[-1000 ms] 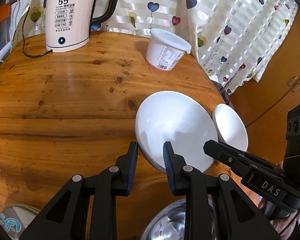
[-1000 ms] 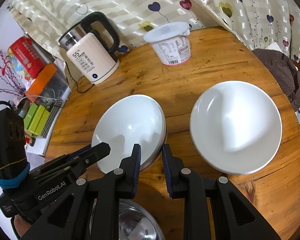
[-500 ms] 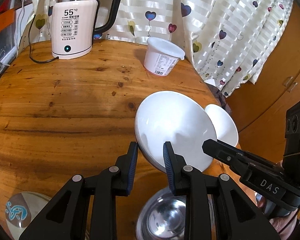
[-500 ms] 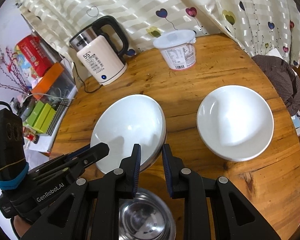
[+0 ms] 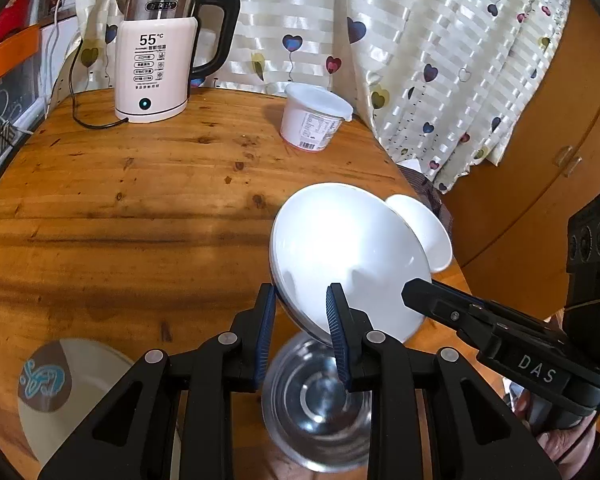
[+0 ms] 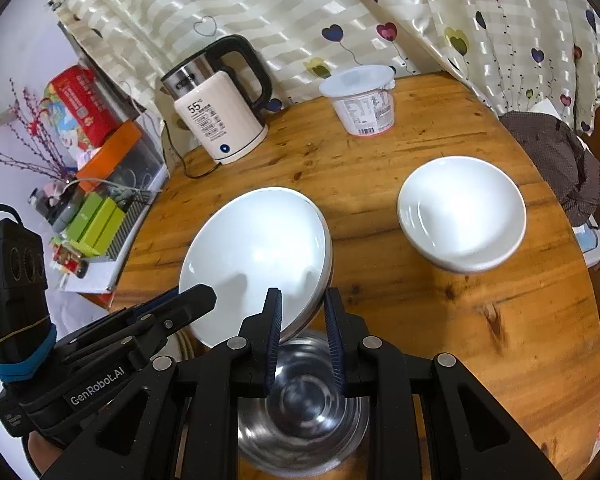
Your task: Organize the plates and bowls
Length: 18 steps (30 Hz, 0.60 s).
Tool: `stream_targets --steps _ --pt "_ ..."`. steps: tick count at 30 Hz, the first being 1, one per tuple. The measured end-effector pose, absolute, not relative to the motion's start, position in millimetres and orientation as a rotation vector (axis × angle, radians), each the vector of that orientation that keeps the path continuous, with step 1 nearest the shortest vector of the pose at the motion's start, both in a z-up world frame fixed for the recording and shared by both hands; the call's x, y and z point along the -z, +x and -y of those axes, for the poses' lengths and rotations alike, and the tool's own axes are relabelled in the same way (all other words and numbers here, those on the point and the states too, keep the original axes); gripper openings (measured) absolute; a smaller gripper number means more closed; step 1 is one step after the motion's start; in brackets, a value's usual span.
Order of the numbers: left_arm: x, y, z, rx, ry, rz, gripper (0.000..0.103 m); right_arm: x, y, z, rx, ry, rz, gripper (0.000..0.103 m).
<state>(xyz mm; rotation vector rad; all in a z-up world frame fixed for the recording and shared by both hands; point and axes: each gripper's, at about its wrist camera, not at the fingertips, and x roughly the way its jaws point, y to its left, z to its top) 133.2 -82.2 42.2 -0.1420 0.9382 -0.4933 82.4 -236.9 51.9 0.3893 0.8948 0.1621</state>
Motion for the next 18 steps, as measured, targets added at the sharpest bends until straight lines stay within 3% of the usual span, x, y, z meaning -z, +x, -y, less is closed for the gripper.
stream_targets --steps 18 --pt "-27 85 76 0.496 -0.134 -0.985 0.027 -40 31 226 -0.164 0.397 -0.942 0.021"
